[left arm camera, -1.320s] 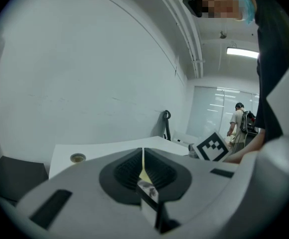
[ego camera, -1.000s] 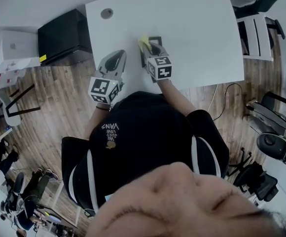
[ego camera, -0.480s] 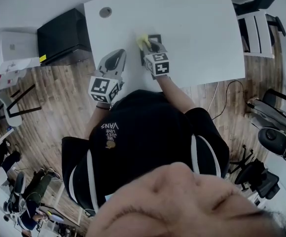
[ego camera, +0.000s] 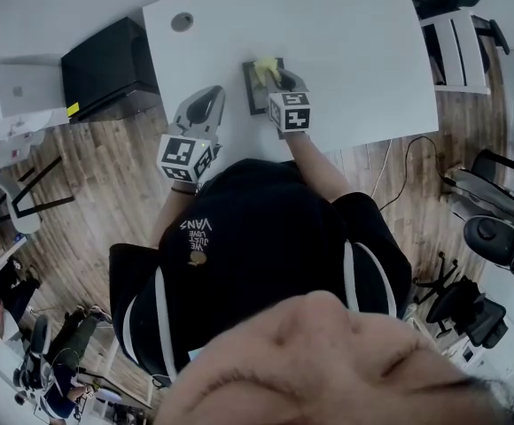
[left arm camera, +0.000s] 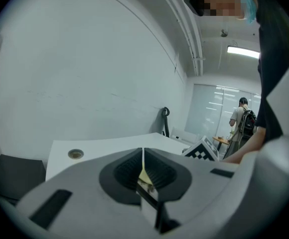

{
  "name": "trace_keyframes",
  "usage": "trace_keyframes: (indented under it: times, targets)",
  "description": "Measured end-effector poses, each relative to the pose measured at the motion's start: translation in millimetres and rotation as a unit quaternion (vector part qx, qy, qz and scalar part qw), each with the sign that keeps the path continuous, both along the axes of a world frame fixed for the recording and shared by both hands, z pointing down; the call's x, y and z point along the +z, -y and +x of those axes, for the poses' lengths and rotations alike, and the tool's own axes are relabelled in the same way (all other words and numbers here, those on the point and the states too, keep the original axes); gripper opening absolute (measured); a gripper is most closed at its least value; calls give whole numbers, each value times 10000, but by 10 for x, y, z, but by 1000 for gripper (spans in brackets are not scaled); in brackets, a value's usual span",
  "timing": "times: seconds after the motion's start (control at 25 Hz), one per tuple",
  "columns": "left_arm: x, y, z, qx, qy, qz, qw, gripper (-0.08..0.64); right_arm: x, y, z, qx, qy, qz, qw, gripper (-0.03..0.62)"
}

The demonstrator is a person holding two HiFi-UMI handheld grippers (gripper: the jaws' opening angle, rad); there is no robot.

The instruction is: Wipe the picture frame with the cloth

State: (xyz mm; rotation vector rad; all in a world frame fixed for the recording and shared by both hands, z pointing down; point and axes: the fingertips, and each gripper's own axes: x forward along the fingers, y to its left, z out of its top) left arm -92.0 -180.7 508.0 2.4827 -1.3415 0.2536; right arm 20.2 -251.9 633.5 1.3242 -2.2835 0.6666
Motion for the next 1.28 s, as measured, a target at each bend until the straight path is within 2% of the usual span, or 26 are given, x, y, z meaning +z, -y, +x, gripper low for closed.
trace_keyframes:
  times: [0.4,0.8,0.96,1.28]
  targets:
    - [0,-12,76,180,-12,27,9998,21,-10,28,449,596,-96,57,9982,51]
    - [-13,-55,108,159,-29,43,9999,20,-53,0,689,845,-151,137,9962,51]
    - [-32,-70,122,157,-40,61,9998,20,-158,-19,603,772,50,217,9968,51]
    - [-38,-117,79,63,-42,58,10000,21,-268,-156,59,232,354,244,9988,51]
